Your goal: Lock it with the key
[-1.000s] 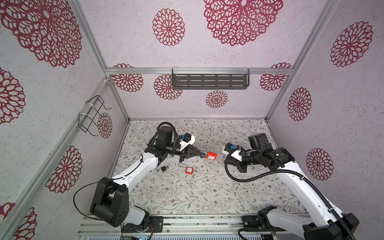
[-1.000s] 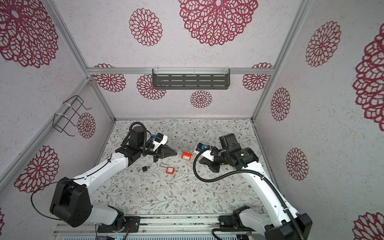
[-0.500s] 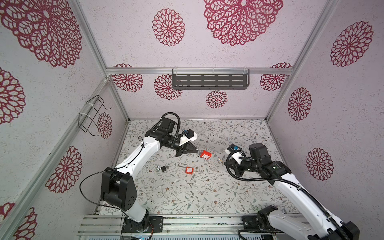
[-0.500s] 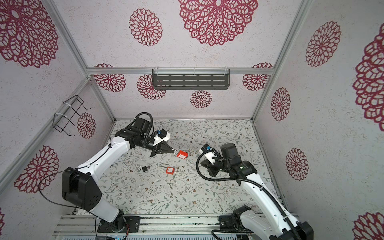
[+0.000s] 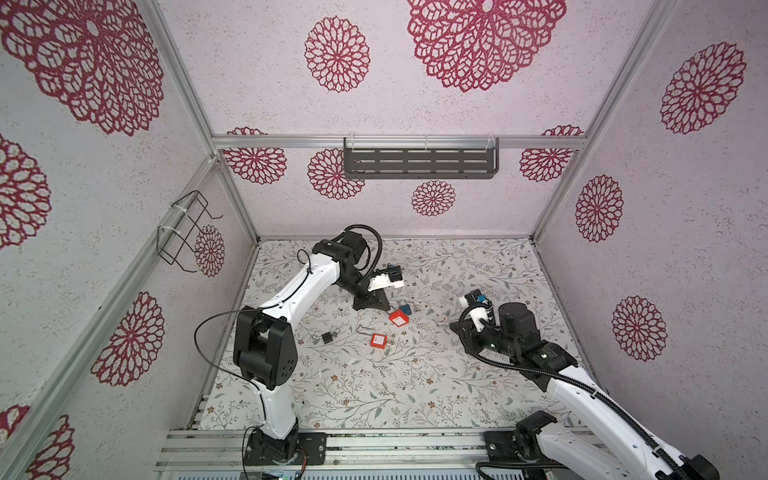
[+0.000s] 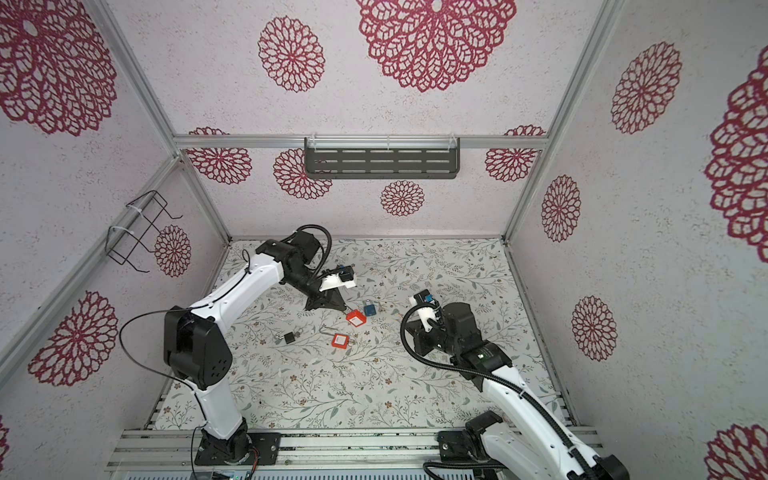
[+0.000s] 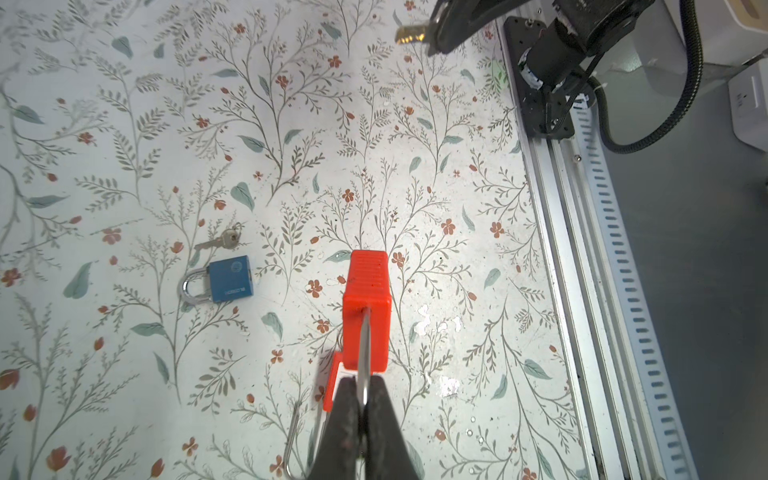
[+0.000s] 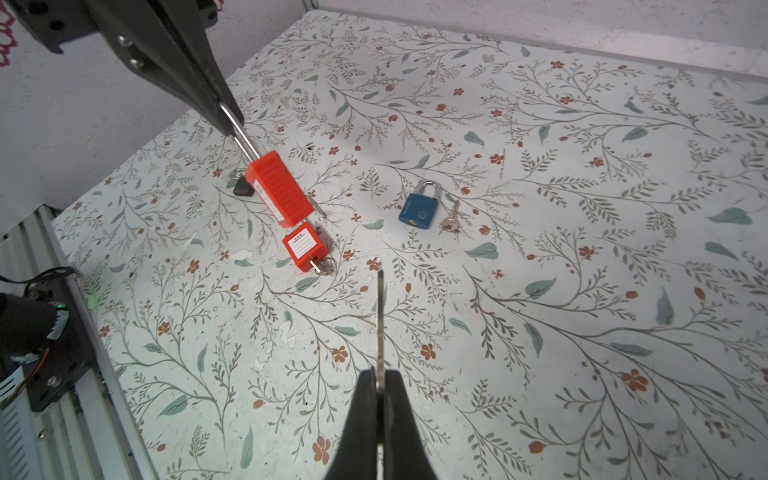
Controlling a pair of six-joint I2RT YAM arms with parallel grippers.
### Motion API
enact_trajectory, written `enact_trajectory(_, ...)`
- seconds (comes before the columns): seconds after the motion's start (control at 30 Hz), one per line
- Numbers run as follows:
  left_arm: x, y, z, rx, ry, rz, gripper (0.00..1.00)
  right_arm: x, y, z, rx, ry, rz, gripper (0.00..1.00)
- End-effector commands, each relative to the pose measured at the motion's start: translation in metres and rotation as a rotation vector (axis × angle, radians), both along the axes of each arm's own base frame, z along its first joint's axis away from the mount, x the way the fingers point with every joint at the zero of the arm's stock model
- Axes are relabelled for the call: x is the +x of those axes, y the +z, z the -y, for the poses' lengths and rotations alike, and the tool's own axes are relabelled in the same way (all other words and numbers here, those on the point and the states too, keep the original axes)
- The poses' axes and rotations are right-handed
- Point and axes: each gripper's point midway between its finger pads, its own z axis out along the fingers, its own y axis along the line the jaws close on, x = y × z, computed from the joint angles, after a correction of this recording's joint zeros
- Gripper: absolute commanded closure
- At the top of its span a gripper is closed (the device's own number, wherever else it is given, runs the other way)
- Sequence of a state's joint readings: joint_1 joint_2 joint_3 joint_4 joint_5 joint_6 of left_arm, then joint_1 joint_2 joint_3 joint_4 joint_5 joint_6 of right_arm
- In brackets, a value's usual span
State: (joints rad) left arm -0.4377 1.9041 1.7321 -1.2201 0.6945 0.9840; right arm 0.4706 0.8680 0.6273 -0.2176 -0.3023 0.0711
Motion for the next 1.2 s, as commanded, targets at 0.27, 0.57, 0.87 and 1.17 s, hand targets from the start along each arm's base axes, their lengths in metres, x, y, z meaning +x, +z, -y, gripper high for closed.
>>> enact_trajectory(0.27,0.003,-0.048,0.046,0.164,-0.118,-0.110,1.00,-0.004,-0.013,0.011,0.093,-0.126,-0.042,1.00)
enact_trajectory(0.57,0.002,-0.075,0.058,0.241,-0.163,-0.159,1.00,-0.012,-0.026,0.024,0.045,-0.156,-0.041,1.00)
enact_trajectory(0.87,-0.012,-0.093,0.067,0.272,-0.209,-0.197,1.00,-0.011,-0.038,0.021,0.057,-0.159,-0.075,1.00)
enact_trajectory(1.17,-0.019,-0.103,0.077,0.271,-0.233,-0.214,1.00,-0.011,-0.044,0.022,0.068,-0.171,-0.091,1.00)
